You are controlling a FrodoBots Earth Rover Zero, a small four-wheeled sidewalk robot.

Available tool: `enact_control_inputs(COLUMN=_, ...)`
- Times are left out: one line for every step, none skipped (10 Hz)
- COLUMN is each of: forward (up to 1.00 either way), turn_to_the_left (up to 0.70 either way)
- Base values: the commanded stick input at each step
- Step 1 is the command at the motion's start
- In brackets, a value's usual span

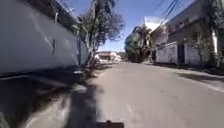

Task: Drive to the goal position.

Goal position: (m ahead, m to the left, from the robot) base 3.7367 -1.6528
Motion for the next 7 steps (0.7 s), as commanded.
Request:
enact_control_inputs(forward=0.70, turn_to_the_left=-0.31)
enact_control_inputs(forward=0.70, turn_to_the_left=-0.04)
enact_control_inputs(forward=0.70, turn_to_the_left=-0.04)
enact_control_inputs(forward=0.70, turn_to_the_left=-0.03)
enact_control_inputs(forward=0.70, turn_to_the_left=-0.03)
enact_control_inputs(forward=0.70, turn_to_the_left=-0.03)
enact_control_inputs(forward=0.70, turn_to_the_left=-0.03)
